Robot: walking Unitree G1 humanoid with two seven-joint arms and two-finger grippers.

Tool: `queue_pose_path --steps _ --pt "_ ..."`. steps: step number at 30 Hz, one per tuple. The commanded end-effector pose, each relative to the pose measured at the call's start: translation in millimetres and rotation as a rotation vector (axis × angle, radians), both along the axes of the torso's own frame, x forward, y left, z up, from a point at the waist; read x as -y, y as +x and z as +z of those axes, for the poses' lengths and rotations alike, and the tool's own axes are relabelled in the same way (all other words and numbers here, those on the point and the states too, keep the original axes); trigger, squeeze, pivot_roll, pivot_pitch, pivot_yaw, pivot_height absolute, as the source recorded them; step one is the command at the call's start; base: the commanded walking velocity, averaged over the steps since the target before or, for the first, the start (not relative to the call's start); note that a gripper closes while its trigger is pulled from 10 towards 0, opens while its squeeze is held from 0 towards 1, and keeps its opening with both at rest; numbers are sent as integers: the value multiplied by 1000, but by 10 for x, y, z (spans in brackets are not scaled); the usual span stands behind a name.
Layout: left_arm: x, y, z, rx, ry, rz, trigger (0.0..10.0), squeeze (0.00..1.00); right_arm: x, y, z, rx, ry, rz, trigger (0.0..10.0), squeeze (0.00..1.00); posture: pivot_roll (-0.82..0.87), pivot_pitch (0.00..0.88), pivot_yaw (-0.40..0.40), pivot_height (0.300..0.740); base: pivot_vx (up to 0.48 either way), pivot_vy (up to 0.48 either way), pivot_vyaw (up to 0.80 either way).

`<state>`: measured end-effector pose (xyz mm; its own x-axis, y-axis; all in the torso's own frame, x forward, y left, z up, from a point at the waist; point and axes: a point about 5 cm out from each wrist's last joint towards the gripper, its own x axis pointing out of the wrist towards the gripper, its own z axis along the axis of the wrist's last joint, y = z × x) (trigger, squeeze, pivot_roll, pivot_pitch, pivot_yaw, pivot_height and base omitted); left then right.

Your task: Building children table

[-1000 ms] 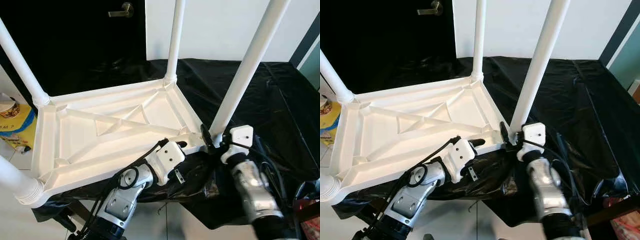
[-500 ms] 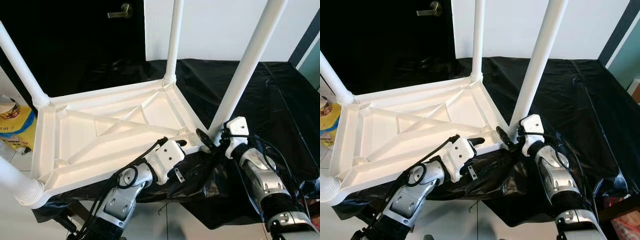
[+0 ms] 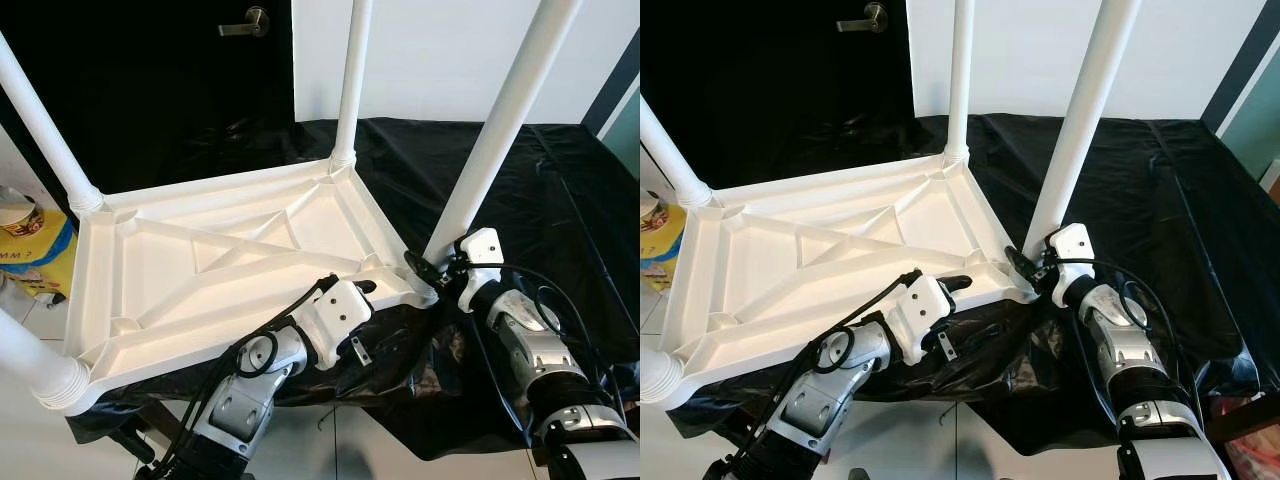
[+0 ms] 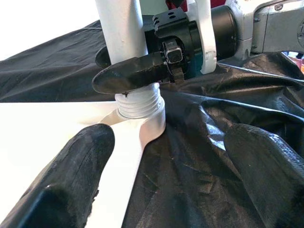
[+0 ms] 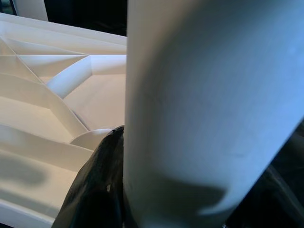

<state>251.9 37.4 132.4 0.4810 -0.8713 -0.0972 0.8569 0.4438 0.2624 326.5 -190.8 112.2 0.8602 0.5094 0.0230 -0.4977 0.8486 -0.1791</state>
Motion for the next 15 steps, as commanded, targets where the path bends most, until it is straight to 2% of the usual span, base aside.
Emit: queue_pose_path --steps 1,7,9,11,14,15 --pt "28 16 -15 -6 -7 22 10000 0 101 -62 -146 -59 -13 -51 10000 0 -46 0 -53 740 0 0 0" --pt "24 17 -20 -5 -8 30 10000 0 149 -87 -174 -56 13 -133 10000 0 -40 0 -63 740 0 0 0" --pt "4 11 -33 -8 -6 43 10000 0 182 -110 -218 -58 6 -258 10000 0 -34 0 -65 740 0 0 0" --pt "4 11 -33 -8 -6 43 10000 0 182 -110 -218 -58 6 -258 10000 0 -34 0 -65 740 0 0 0" --pt "1 6 -39 -12 -4 44 10000 0 183 -149 -295 -72 7 -432 10000 0 -40 0 -55 740 0 0 0" --pt "1 6 -39 -12 -4 44 10000 0 183 -149 -295 -72 7 -432 10000 0 -40 0 -55 740 0 0 0"
